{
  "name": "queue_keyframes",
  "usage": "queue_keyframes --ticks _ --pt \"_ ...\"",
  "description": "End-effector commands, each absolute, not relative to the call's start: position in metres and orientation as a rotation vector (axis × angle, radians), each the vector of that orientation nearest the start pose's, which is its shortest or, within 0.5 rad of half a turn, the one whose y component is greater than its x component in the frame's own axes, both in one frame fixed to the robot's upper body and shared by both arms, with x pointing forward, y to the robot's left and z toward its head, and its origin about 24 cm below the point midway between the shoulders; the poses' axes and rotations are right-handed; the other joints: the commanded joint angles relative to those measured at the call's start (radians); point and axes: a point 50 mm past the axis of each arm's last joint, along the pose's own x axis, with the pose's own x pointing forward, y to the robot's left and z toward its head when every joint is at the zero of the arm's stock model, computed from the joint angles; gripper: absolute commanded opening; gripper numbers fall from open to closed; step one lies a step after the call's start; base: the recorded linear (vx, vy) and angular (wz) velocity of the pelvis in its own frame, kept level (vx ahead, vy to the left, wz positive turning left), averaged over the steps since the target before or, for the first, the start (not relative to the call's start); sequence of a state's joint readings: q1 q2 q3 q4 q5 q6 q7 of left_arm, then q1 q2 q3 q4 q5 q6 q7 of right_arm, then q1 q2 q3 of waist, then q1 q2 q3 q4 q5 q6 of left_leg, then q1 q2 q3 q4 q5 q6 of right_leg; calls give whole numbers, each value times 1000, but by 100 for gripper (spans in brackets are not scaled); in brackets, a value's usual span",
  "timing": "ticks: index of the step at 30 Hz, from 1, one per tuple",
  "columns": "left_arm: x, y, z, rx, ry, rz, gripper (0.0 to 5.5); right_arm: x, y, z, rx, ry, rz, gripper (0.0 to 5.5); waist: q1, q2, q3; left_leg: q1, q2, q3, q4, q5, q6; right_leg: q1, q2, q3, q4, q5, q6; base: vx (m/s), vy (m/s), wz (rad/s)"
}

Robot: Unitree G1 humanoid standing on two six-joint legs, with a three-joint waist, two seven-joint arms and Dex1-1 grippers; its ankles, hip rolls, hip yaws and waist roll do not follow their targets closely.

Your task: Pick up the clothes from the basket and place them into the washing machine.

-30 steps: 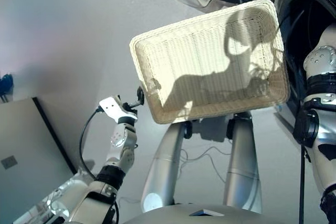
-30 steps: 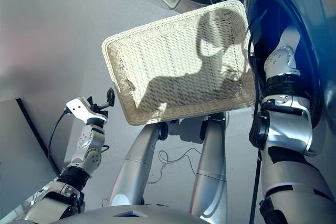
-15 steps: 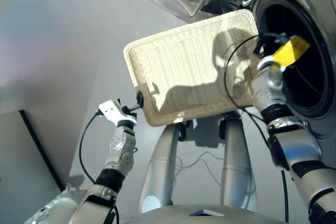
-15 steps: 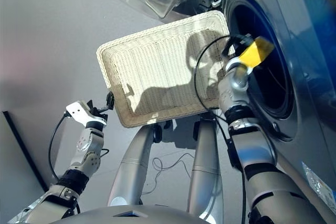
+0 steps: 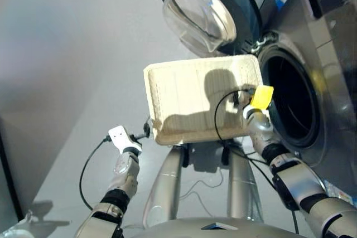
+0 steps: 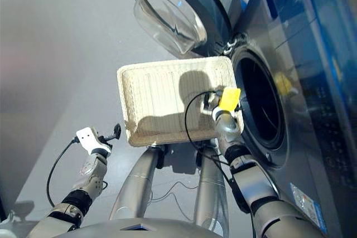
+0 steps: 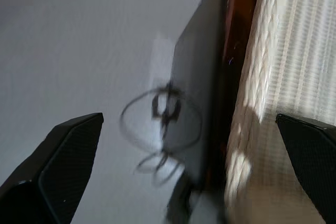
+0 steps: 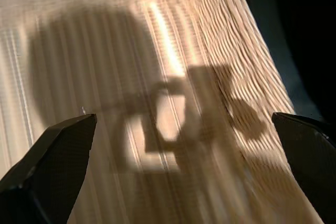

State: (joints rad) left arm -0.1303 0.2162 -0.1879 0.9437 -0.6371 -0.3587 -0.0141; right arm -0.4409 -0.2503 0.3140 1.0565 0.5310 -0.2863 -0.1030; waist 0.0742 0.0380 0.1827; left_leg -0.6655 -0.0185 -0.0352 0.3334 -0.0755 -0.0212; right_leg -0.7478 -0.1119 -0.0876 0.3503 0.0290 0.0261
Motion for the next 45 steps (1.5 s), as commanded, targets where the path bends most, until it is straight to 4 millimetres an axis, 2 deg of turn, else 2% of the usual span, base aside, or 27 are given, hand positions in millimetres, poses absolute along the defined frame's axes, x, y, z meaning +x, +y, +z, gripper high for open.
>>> queue_keyframes --ticks 1,2,4,5,6,8,9,10,11,15,21,27,32,35,45 --pt "210 223 -95 -123 491 209 550 287 -185 -51 -50 388 -63 550 -1 -23 -22 49 -35 36 -107 71 19 136 8 -42 -153 45 42 27 59 90" --pt "202 225 -102 -47 543 189 550 265 -186 -72 -78 475 -50 550 -12 -38 -30 112 -42 35 -165 116 17 203 7 -55 -210 78 44 28 63 113" --pt "189 229 -111 -12 605 195 550 244 -188 -90 -96 554 -42 550 -19 -48 -40 181 -40 34 -212 131 12 276 10 -65 -251 84 52 75 56 93" --pt "189 229 -111 -12 605 195 550 244 -188 -90 -96 554 -42 550 -19 -48 -38 183 -40 34 -213 132 12 278 10 -65 -252 84 52 98 49 66" --pt "181 230 -117 16 646 184 550 223 -193 -105 -63 635 -73 550 -22 -54 -46 233 -39 33 -238 137 11 327 14 -65 -277 88 56 87 53 15" --pt "172 232 -121 35 680 184 550 201 -197 -119 -33 708 -93 550 -26 -60 -57 288 -39 32 -267 140 10 380 20 -64 -298 90 61 103 61 -39" --pt "168 232 -123 35 696 179 550 192 -199 -124 -31 745 -102 550 -28 -62 -61 311 -37 35 -280 142 10 402 23 -63 -307 91 63 0 0 0" --pt "168 232 -123 35 696 179 550 192 -199 -124 -31 745 -102 550 -29 -62 -63 309 -38 34 -281 144 10 400 22 -64 -308 92 63 74 43 -73" --pt "160 233 -128 53 733 167 550 172 -200 -135 -49 817 -88 550 -30 -67 -79 364 -35 39 -309 145 10 449 27 -59 -324 93 68 85 39 -69" --pt "144 232 -136 88 797 153 550 135 -205 -152 -97 963 -95 550 -40 -66 -117 465 -33 54 -365 148 6 529 36 -63 -342 85 74 93 56 -75" --pt "116 230 -149 101 918 148 550 99 -206 -164 -160 1110 -55 550 -36 -65 -178 579 -26 71 -413 139 5 631 42 -55 -376 76 83 79 37 -58" --pt "91 226 -158 47 1008 176 550 77 -202 -169 -88 1170 -77 550 -40 -69 -227 643 -22 79 -421 126 5 693 47 -48 -385 61 83 39 14 -69" --pt "83 224 -161 85 1055 147 550 60 -203 -173 28 1216 -187 550 -45 -71 -246 683 -19 78 -421 115 6 731 49 -47 -377 45 81 20 3 2" --pt "79 222 -162 64 1064 156 550 52 -204 -174 75 1240 -240 550 -46 -68 -256 697 -21 75 -421 108 11 740 49 -33 -376 43 82 0 0 0" --pt "73 220 -164 48 1086 154 550 46 -204 -175 99 1264 -274 550 -53 -66 -274 715 -14 82 -421 100 7 758 54 -29 -376 32 80 0 0 0"
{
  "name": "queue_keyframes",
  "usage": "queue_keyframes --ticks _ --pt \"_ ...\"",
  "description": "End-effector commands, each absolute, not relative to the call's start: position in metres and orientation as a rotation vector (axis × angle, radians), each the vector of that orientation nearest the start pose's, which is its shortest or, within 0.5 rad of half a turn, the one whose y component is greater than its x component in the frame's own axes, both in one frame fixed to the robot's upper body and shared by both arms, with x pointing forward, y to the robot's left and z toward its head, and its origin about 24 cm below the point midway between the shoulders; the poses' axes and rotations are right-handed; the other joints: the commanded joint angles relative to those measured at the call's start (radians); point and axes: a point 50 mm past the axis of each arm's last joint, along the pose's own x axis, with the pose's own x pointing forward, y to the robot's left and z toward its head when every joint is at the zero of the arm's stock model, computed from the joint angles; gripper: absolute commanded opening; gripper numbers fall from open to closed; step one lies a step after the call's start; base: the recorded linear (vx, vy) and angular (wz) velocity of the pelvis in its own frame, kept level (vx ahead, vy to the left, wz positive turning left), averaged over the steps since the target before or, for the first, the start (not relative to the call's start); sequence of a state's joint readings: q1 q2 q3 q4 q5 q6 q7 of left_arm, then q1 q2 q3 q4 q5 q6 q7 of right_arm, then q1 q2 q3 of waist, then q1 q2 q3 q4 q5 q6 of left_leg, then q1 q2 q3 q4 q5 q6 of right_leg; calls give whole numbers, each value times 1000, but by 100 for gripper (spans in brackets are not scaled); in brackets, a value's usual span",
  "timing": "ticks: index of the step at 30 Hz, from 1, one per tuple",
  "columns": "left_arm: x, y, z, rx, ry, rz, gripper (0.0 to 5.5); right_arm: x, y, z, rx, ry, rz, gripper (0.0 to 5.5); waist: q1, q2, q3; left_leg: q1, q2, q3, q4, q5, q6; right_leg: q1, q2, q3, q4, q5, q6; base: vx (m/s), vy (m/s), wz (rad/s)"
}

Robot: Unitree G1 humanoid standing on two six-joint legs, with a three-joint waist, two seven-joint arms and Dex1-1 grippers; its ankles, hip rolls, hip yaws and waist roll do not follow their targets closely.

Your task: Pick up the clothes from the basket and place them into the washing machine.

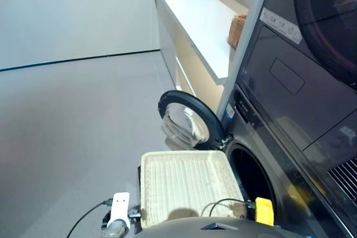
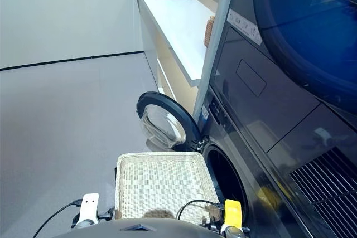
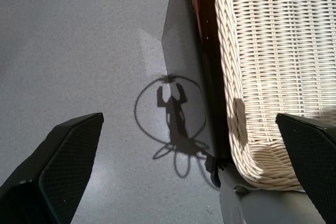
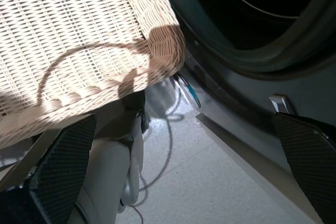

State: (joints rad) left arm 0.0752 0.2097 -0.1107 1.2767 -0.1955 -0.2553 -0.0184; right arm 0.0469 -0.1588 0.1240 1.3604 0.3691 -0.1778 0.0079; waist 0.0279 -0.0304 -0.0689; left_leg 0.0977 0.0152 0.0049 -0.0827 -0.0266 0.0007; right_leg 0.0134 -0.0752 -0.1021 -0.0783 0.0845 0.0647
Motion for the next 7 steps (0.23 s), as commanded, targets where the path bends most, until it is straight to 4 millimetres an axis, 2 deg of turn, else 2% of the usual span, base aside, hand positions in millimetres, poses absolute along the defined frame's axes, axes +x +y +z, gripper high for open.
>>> queue_keyframes --ticks 1,7 --pt "74 220 -164 49 1086 148 550 47 -205 -175 96 1266 -276 550 -7 2 -22 -49 -47 40 -5 52 -15 -3 17 -14 52 -23 41 0 0 0" --pt "72 220 -164 40 1091 158 550 54 -203 -174 78 1235 -246 550 -9 0 -24 -52 -42 37 -5 55 -18 -2 20 -13 45 -22 39 0 0 0"
